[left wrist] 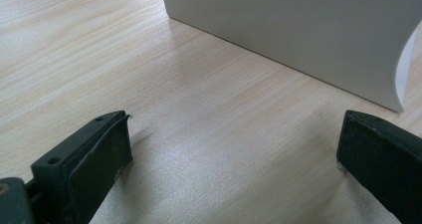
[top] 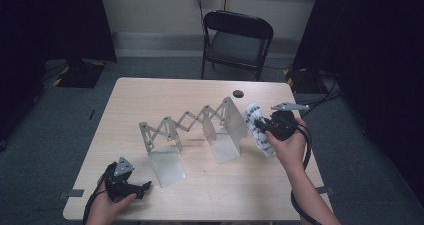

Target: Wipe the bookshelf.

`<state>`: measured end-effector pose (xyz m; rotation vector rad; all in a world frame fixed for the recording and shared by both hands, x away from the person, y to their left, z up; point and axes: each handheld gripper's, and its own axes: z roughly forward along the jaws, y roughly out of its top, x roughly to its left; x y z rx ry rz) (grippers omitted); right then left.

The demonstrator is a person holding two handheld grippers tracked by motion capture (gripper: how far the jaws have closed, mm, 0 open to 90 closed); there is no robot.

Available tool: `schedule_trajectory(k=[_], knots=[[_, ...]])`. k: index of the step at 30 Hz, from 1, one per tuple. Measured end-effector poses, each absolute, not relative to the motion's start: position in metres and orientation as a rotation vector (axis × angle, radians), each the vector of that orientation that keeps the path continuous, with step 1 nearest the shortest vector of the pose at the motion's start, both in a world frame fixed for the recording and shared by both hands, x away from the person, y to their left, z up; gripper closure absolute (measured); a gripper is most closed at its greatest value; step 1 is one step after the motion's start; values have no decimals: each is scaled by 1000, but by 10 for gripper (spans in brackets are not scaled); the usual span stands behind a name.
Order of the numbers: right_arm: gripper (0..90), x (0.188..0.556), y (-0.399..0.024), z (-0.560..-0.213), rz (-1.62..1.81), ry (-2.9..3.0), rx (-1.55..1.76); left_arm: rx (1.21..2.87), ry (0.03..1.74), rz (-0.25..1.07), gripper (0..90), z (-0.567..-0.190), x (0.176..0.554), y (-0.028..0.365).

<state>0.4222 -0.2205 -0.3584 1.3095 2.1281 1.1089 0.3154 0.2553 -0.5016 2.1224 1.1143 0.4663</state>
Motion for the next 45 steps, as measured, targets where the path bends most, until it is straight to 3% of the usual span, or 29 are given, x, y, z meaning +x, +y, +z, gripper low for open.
schedule_trajectory(k=[15, 34, 45], knots=[[763, 425, -198, -323, 1138, 2108, 1244, 2125, 1112, 466, 2, -501, 315, 255], [759, 429, -198, -379, 1148, 2104, 1355, 2125, 1112, 466, 2, -501, 315, 255], [757, 437, -196, -430, 1128, 2137, 1419, 2125, 1112, 467, 2, -501, 315, 255]])
